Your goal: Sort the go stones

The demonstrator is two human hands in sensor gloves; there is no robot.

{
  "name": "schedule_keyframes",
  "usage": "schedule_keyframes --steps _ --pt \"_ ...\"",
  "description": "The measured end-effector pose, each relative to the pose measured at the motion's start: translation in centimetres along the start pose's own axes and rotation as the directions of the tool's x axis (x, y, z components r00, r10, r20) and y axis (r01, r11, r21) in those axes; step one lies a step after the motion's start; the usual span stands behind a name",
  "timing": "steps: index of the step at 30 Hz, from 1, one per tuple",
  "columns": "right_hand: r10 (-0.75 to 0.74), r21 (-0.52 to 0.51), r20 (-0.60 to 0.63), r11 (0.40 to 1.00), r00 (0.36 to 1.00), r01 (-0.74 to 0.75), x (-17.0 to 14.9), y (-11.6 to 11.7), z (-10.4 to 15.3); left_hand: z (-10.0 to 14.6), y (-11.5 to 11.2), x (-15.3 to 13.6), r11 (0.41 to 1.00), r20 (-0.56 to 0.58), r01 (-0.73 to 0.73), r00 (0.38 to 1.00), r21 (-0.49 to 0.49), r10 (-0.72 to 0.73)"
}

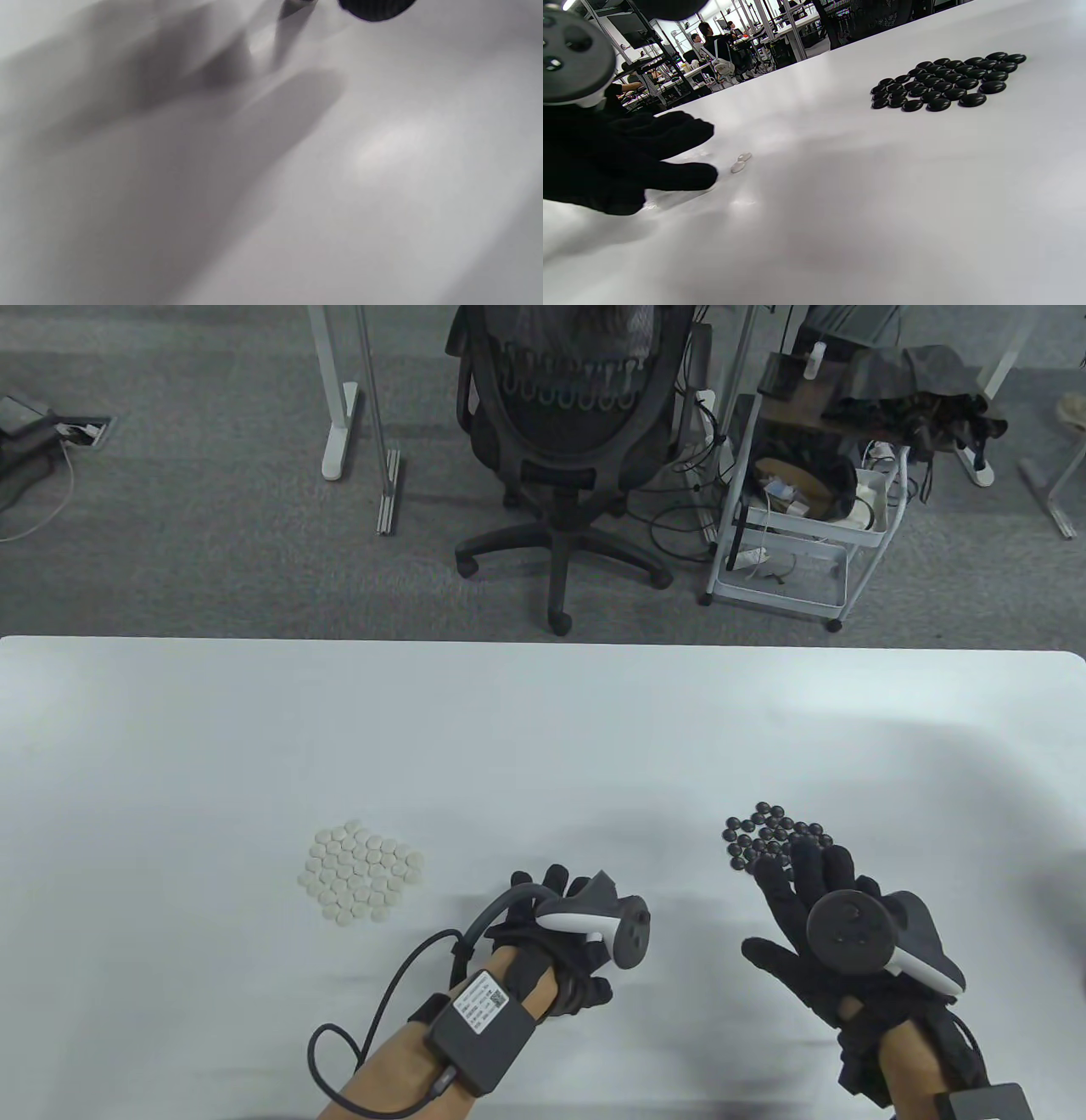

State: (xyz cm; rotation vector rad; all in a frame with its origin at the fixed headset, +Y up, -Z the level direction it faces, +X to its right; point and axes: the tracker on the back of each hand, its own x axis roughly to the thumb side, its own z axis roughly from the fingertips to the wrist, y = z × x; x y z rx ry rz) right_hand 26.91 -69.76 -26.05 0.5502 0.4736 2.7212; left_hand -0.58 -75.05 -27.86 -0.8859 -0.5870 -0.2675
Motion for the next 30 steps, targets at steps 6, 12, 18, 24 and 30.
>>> schedule_keyframes --steps 6,12,18,24,30 --pt "0.006 0.008 -0.001 1.0 1.0 -0.006 0.0 0.2 -0.2 5.1 -4.9 -6.5 0.994 -0.095 -0.11 0.99 -0.008 0.109" --pt "0.013 0.014 -0.002 1.0 1.0 -0.013 0.1 0.4 -0.2 9.1 -9.1 -13.7 0.961 -0.239 -0.277 0.932 0.013 0.272" --pt "0.016 0.02 -0.009 1.0 1.0 -0.016 0.0 0.5 -0.3 9.9 -10.7 -17.0 0.934 -0.324 -0.356 0.879 0.042 0.35" --pt "0.017 0.023 -0.008 1.0 1.0 -0.016 0.1 0.5 -0.4 9.0 -10.4 -18.3 0.922 -0.353 -0.382 0.856 0.063 0.378" --pt "0.012 0.023 -0.01 1.0 1.0 -0.012 0.1 0.4 -0.3 8.5 -9.7 -18.9 0.914 -0.365 -0.399 0.843 0.068 0.395"
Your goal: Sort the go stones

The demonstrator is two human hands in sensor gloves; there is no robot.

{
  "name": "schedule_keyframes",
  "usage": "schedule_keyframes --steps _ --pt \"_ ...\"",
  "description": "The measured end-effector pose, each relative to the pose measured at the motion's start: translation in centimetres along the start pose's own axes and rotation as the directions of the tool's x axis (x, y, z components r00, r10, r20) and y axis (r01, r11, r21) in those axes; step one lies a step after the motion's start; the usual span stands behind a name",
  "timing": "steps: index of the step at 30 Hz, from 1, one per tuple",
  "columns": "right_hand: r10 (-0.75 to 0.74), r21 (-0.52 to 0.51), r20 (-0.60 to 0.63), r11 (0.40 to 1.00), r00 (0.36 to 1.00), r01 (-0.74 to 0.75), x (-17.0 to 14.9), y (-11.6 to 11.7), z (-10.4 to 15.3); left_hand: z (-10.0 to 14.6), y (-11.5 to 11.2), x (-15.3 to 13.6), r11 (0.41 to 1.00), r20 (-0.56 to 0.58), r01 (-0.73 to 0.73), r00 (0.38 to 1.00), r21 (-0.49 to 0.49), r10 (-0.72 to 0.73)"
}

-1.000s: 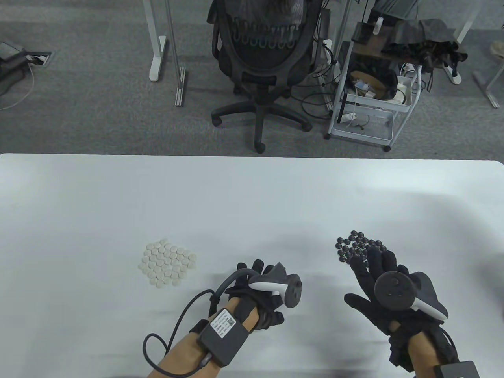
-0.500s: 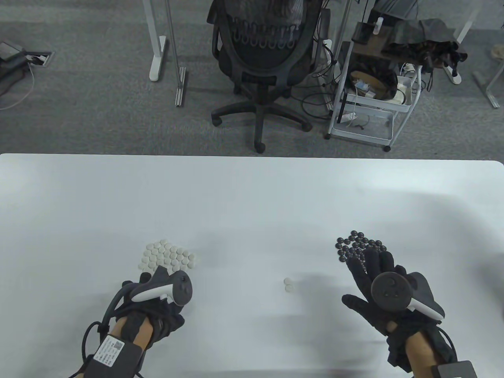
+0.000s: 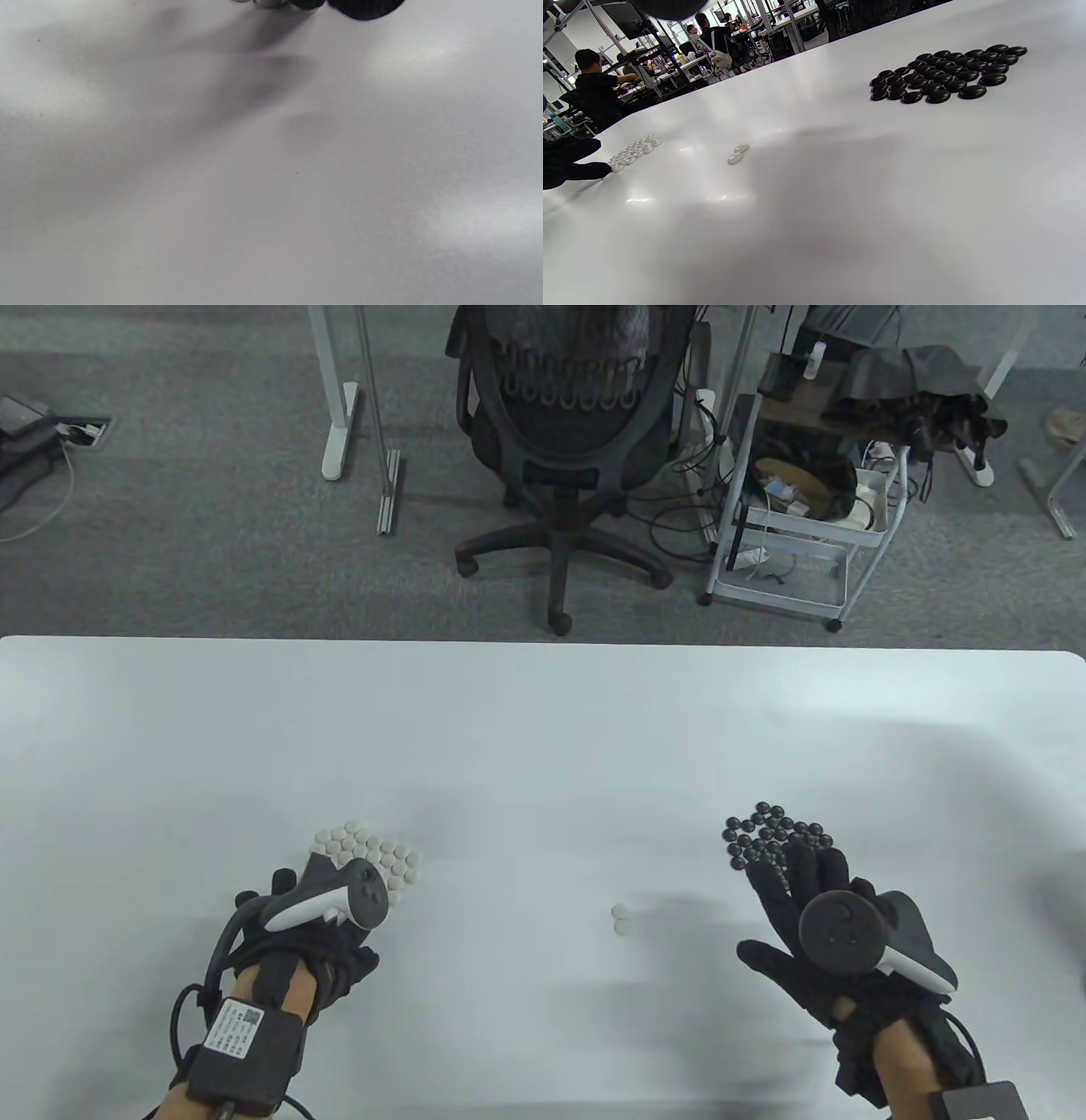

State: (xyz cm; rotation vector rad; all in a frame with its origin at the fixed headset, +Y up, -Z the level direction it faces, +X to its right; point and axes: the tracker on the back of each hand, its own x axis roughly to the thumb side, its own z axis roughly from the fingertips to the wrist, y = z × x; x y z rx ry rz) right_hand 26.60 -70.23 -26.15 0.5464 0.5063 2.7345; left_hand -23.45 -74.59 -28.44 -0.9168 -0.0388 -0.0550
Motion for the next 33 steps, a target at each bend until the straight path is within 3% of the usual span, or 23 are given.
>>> schedule_keyframes --steps 2,5,8,12,19,25,29,33 --pt "-0.004 -0.003 -0.001 1.0 1.0 0.004 -0.1 -0.1 0.0 -0.1 1.1 0.0 0.999 -0.018 -0.031 0.999 -0.02 0.03" --pt "-0.007 -0.003 -0.004 1.0 1.0 0.007 -0.2 -0.1 0.0 0.7 3.7 0.8 0.995 0.008 -0.093 0.996 0.047 0.093" --pt "-0.007 -0.005 -0.005 1.0 1.0 0.007 -0.1 -0.2 0.1 1.4 6.7 3.1 0.982 0.079 -0.16 0.985 0.095 0.153" --pt "-0.006 -0.009 -0.002 1.0 1.0 0.005 -0.2 -0.2 0.1 1.1 8.5 7.6 0.987 0.173 -0.136 0.978 0.083 0.121" --pt "-0.011 -0.004 -0.008 1.0 1.0 0.011 -0.3 -0.3 0.1 -0.3 7.7 17.5 0.996 0.338 0.07 0.937 0.048 -0.082" --pt "-0.01 -0.003 -0.008 1.0 1.0 0.01 -0.2 -0.3 0.2 -2.2 6.3 24.2 0.992 0.427 0.114 0.896 0.047 -0.123" --pt "-0.012 -0.005 -0.005 1.0 1.0 0.012 -0.3 -0.3 0.2 -3.5 5.6 25.4 0.983 0.371 0.175 0.91 0.057 -0.184" --pt "-0.018 -0.01 -0.002 1.0 1.0 0.018 -0.3 -0.5 0.3 -4.1 6.2 23.2 0.989 0.323 0.136 0.935 0.058 -0.148"
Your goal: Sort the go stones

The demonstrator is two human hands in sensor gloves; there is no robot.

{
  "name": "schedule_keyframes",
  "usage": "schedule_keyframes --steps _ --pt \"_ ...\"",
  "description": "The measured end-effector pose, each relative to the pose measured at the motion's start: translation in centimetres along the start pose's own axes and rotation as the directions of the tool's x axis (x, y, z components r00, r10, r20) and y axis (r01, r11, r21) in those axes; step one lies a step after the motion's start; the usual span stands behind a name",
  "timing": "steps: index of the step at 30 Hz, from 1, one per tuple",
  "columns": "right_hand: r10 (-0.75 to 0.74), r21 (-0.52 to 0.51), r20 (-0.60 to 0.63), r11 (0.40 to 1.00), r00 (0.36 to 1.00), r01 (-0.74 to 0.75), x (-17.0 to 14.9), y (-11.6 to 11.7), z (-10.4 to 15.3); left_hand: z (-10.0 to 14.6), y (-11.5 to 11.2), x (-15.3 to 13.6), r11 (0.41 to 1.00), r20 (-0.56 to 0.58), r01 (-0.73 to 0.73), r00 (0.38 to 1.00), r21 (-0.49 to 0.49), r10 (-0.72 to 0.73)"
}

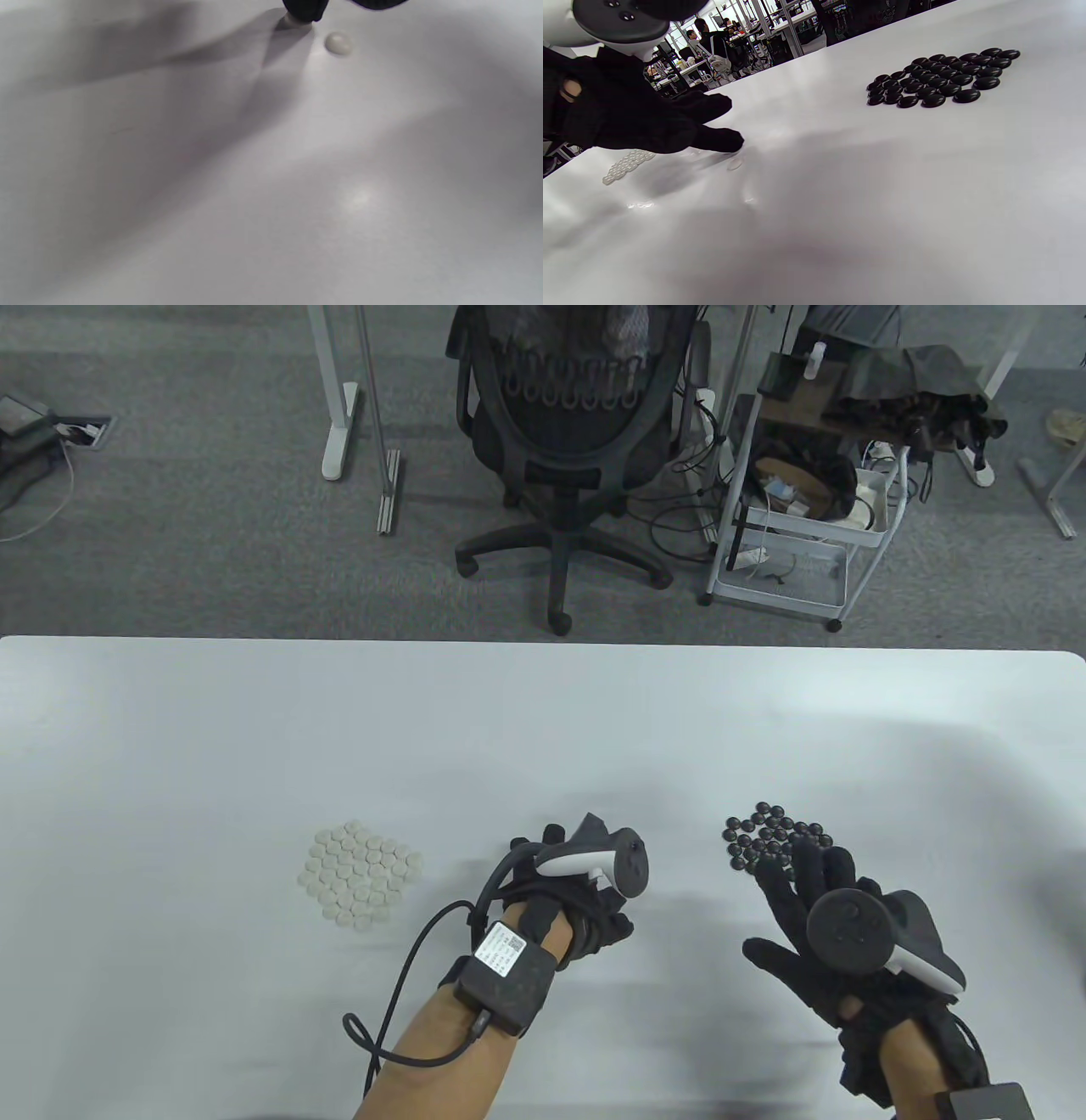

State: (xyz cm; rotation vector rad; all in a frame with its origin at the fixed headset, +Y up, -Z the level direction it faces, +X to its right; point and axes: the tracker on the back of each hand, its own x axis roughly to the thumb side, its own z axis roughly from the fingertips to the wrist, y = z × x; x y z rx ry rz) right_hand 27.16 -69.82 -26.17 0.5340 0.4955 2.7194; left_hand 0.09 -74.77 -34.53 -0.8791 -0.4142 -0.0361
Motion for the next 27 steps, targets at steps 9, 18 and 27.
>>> schedule_keyframes --steps 9,18,27 --pt "-0.001 0.001 -0.002 1.0 1.0 0.001 0.0 -0.1 0.1 2.7 0.4 -10.2 0.987 -0.228 -0.162 0.96 0.02 0.162" --pt "0.003 0.012 -0.01 1.0 1.0 -0.003 0.0 0.0 0.0 4.5 -0.5 -14.6 0.982 -0.328 -0.186 0.925 0.043 0.19" --pt "0.006 0.013 -0.011 1.0 1.0 -0.006 0.1 0.0 0.0 5.9 -0.1 -14.5 0.979 -0.299 -0.19 0.932 0.078 0.205"
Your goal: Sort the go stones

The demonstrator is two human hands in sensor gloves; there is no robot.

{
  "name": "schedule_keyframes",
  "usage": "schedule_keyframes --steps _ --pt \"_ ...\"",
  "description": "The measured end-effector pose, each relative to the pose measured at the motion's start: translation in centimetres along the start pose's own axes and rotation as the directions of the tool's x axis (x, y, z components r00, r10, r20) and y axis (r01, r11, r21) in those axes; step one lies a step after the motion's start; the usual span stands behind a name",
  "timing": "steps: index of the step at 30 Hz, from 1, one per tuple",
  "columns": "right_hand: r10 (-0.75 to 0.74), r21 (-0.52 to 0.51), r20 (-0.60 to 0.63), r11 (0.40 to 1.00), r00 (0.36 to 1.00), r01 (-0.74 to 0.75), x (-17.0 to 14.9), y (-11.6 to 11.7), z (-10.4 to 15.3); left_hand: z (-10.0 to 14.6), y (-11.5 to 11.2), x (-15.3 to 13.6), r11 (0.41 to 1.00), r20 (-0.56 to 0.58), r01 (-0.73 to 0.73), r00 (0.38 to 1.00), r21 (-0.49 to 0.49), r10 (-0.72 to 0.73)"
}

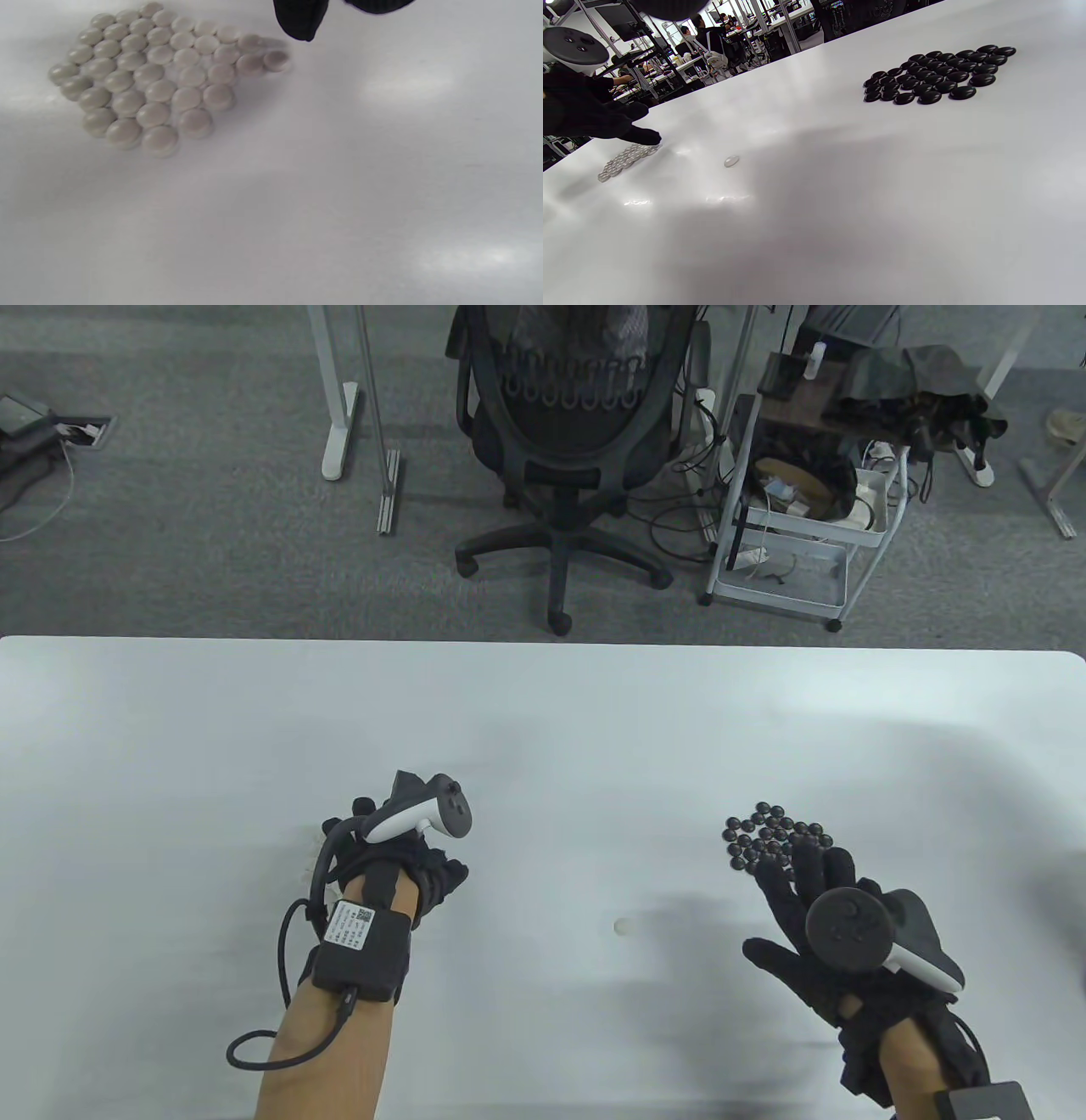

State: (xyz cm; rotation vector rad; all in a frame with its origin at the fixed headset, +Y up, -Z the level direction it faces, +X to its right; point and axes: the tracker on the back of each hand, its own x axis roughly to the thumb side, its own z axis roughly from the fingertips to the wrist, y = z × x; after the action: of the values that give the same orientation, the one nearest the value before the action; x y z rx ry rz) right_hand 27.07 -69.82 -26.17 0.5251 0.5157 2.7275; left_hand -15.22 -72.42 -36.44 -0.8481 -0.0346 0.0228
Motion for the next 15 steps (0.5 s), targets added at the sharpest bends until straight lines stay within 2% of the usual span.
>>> schedule_keyframes --steps 6,10,15 --pt "-0.003 0.002 -0.005 1.0 1.0 0.003 0.0 0.0 0.0 2.3 0.2 5.4 0.995 0.189 0.104 0.976 0.015 -0.105" --pt "-0.004 -0.002 -0.004 1.0 1.0 0.004 0.0 -0.1 0.0 2.7 -1.3 9.8 0.974 0.293 0.227 0.931 0.002 -0.217" --pt "-0.007 -0.006 -0.001 1.0 1.0 0.007 -0.1 -0.1 0.0 2.4 -3.0 13.6 0.947 0.355 0.321 0.886 -0.009 -0.297"
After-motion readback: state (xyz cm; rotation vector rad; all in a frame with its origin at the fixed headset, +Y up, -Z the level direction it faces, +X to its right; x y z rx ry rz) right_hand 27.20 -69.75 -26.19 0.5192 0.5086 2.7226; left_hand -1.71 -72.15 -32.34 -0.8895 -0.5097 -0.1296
